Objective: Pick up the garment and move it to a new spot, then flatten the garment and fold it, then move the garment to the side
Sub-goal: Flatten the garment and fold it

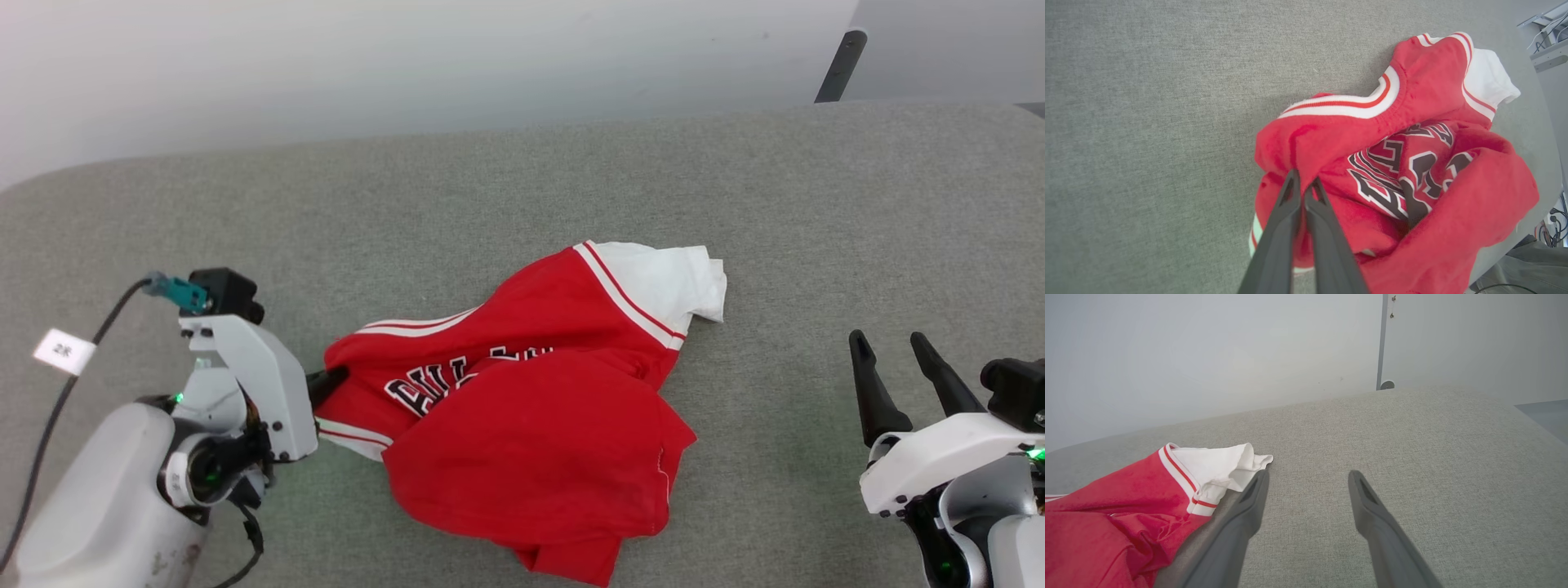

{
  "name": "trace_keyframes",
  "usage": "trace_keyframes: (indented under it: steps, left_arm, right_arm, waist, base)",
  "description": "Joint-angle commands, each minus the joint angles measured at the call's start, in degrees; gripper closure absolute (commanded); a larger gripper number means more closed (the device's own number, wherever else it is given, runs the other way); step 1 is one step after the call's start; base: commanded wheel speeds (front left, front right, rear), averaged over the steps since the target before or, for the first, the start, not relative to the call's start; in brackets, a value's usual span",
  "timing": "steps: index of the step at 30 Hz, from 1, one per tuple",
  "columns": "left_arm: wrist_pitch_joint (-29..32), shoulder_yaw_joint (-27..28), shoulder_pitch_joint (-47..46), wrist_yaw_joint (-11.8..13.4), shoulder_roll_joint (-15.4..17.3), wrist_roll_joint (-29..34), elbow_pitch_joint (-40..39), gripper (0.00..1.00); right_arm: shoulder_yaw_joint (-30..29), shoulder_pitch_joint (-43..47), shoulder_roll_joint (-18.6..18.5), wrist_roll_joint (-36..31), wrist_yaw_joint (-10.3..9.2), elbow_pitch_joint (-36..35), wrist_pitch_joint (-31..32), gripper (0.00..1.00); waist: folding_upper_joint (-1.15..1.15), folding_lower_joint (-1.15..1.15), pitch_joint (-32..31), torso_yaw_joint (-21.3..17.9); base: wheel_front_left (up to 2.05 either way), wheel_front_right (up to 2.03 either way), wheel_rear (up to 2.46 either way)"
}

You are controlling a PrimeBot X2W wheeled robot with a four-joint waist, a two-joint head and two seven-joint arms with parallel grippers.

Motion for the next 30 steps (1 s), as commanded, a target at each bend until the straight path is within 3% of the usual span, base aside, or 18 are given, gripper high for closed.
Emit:
trace_keyframes:
  steps: [1, 2, 3, 10, 15, 25, 26, 27, 28, 30]
  left_arm:
    - [-0.85, -0.06, 0.68, -0.32, -0.36, 0.59, 0.66, 0.19]
    - [-1.38, -0.04, 0.77, -0.43, -0.56, 0.62, 1.14, 0.02]
    - [-1.80, -0.07, 0.92, -0.65, -0.85, 0.58, 1.68, 0.00]
    - [-2.79, -0.53, 0.63, -1.41, -0.80, 0.80, 4.83, 0.00]
    - [0.35, -1.28, -0.15, -1.06, 0.57, 0.82, 5.15, 0.00]
    - [5.73, -2.53, 0.63, 2.03, 1.69, 0.48, 4.26, 0.00]
    - [6.21, -2.64, 0.82, 1.97, 1.62, 0.03, 4.37, 0.22]
    - [6.23, -2.55, 0.81, 1.86, 1.77, -0.14, 4.32, 0.64]
    - [6.16, -2.62, 0.61, 1.84, 2.07, 0.18, 4.25, 1.00]
    - [6.32, -3.00, 0.03, 1.48, 2.74, 1.09, 3.99, 1.00]
  right_arm:
    - [0.17, 0.84, 0.13, -0.22, 0.00, -0.26, 0.26, 0.00]
    - [0.21, 0.82, 0.17, -0.18, 0.00, -0.34, 0.22, 0.00]
    - [0.25, 0.84, 0.21, -0.16, 0.00, -0.39, 0.29, 0.00]
    - [0.27, 0.88, 0.37, 0.19, 0.00, -0.50, 0.65, 0.00]
    - [0.26, 1.02, 0.50, 0.39, 0.00, -0.54, 0.76, 0.00]
    - [1.02, 0.63, 0.67, 1.63, 0.00, -0.11, 0.38, 0.00]
    - [1.07, 0.55, 0.58, 1.75, 0.00, -0.01, 0.33, 0.00]
    - [1.12, 0.47, 0.53, 1.91, 0.00, 0.06, 0.18, 0.00]
    - [1.13, 0.46, 0.49, 1.99, 0.00, 0.13, 0.08, 0.00]
    - [1.07, 0.56, 0.52, 2.09, 0.00, 0.17, -0.03, 0.00]
  waist:
    - [0.00, 0.00, 0.18, 0.09]
    - [0.00, 0.00, 0.26, 0.13]
    - [0.00, 0.00, 0.31, 0.17]
    - [0.00, 0.00, 0.69, 0.50]
    - [0.00, 0.00, 0.75, 0.69]
    - [0.00, 0.00, 1.64, -0.33]
    - [0.00, 0.00, 1.77, -0.49]
    - [0.00, 0.00, 1.89, -0.66]
    - [0.00, 0.00, 1.98, -0.79]
    - [0.00, 0.00, 2.09, -1.00]
  base:
    - [0.00, 0.00, 0.00]
    - [0.00, 0.00, 0.00]
    - [0.00, 0.00, 0.00]
    - [0.00, 0.00, 0.00]
    - [0.00, 0.00, 0.00]
    - [0.00, 0.00, 0.00]
    - [0.00, 0.00, 0.00]
    - [0.00, 0.00, 0.00]
    - [0.00, 0.00, 0.00]
    - [0.00, 0.00, 0.00]
